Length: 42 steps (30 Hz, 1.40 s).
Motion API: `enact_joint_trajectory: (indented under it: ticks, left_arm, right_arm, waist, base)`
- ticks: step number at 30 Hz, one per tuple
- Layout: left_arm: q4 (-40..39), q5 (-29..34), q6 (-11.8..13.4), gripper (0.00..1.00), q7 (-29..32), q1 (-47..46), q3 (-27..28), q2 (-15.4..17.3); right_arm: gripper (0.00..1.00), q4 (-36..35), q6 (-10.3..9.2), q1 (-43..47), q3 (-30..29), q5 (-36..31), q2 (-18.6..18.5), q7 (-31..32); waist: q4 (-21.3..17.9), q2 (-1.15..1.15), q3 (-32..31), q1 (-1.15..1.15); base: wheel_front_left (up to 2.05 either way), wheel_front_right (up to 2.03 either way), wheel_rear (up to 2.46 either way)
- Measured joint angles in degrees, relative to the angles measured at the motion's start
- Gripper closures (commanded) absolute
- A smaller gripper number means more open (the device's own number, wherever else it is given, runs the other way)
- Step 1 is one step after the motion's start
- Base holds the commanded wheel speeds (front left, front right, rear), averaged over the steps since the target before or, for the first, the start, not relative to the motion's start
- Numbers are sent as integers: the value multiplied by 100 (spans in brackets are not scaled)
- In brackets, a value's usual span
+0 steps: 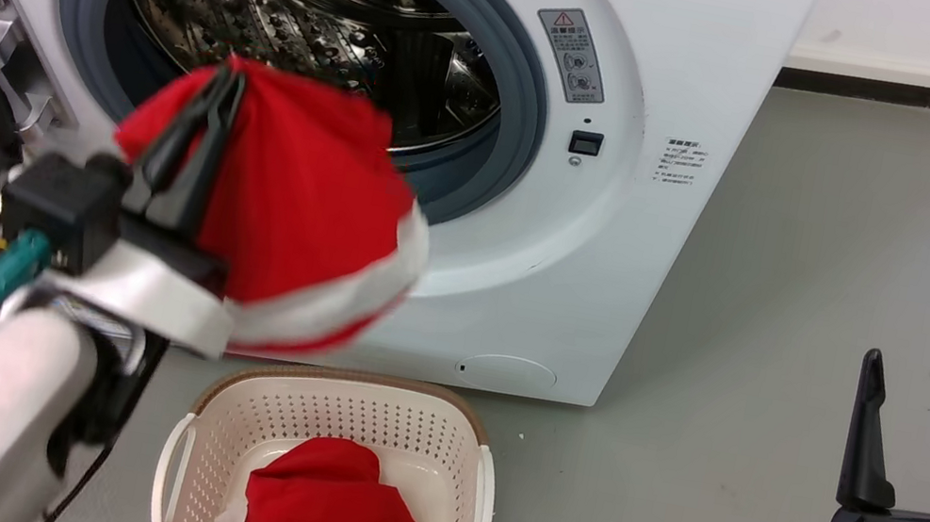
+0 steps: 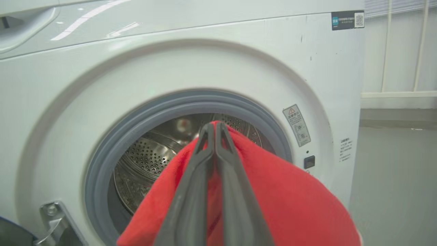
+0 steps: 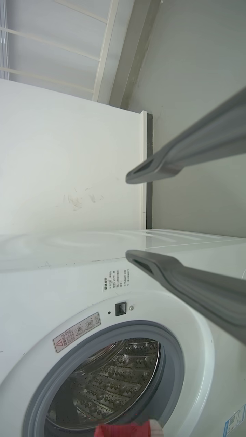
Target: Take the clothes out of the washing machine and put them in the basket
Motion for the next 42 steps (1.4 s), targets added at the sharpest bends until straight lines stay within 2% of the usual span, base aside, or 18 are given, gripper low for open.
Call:
enact_joint_trajectory:
  ticks: [5,8,11,14,19,28,31,37,42]
  left_arm:
    - [-387,-131,125,100,98,577,-127,40]
    - [-272,-179,119,100,126,804,-234,26]
    - [58,-260,-2,100,158,951,-412,-67]
    - [580,-591,-221,100,142,1056,-449,-352]
    - [1887,-675,-587,100,88,1004,-608,-684]
    - [4068,-424,-1166,100,-10,-4,-653,-1300]
    - [4519,-246,-1240,100,-12,-406,-566,-1404]
    - [5138,142,-1213,100,-22,-926,-252,-1435]
    - [5274,426,-1161,100,-29,-1131,62,-1397]
  right_arm:
    - [0,-16,0,13,-26,-1,0,0]
    - [0,-44,0,9,-37,-14,1,0]
    - [0,-74,0,-15,-29,-22,0,0]
    - [0,-125,0,-67,-30,-38,1,0]
    - [0,-248,0,-298,-36,-53,0,0]
    - [0,-463,0,-730,-51,-147,1,0]
    - [0,-550,0,-814,-89,-126,-1,1]
    - [0,-738,0,-902,-30,-70,-1,1]
    - [0,-809,0,-981,-15,9,-2,0]
  waist:
    - [42,0,100,0]
    - [59,0,224,0]
    - [60,0,390,1]
    - [47,0,600,1]
    - [-5,0,1051,2]
    - [-207,0,2120,2]
    - [-299,0,2493,3]
    - [-496,0,3194,3]
    - [-690,0,3698,3]
  base:
    - [0,0,0]
    - [0,0,0]
    - [0,0,0]
    - [0,0,0]
    - [0,0,0]
    - [0,0,0]
    - [0,0,0]
    - [0,0,0]
    - [0,0,0]
